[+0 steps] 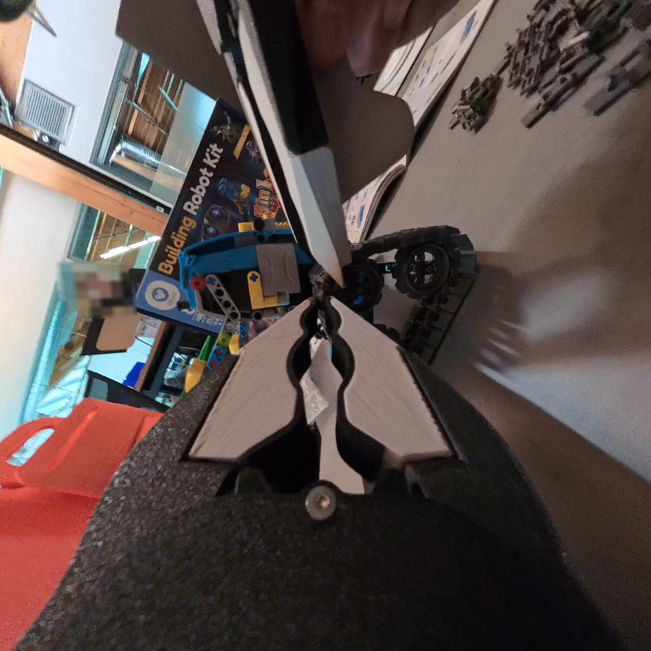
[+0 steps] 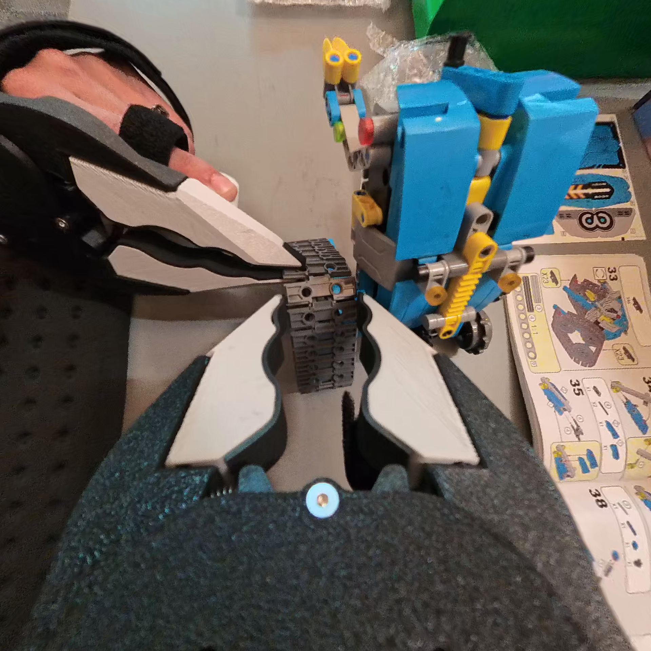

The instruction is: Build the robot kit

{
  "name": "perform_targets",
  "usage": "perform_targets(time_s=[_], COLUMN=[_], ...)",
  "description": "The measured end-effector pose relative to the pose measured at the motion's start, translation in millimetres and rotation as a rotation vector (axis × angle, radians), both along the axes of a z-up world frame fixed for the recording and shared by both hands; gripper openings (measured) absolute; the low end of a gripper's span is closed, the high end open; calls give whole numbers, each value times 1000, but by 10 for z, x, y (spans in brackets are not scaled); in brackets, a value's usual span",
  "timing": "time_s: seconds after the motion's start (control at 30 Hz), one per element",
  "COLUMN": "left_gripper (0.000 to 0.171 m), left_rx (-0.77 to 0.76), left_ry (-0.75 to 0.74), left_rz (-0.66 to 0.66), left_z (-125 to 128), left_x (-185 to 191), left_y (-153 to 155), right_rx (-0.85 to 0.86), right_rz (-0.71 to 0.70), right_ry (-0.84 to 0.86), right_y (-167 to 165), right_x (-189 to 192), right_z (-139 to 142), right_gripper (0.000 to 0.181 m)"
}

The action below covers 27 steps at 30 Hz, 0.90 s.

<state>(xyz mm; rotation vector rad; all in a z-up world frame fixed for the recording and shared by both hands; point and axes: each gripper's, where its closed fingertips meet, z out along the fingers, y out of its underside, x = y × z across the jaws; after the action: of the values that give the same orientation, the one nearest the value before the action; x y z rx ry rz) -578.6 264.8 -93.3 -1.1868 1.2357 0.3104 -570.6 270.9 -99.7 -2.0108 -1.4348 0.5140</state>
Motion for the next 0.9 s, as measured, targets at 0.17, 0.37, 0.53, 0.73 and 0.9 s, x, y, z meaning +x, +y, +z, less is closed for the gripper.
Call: perform_targets(time_s=[0.17,0.37,0.53,0.73,0.9], left_gripper=[3,3,3,3,3], left_rx=[-63,-58,-28,24,59], left_ry=[-77,-89,-54,-2,26], left_rz=[20,22,8,19,25], left_z=[30,36,26,16,18], left_x=[-44,-62,-34,-36,-33], left_y=[40,53,31,26,14], right_rx=[0,106,184,161,87], right_rz=[10,22,16,10,45], right_ry=[-33,-37,-24,98,175], right_y=[34,67,77,30,-43], right_x=[-33,-60,-52,-32,90], right_z=[8,-9,-15,152,206], right_gripper=[39,42,39,46,51])
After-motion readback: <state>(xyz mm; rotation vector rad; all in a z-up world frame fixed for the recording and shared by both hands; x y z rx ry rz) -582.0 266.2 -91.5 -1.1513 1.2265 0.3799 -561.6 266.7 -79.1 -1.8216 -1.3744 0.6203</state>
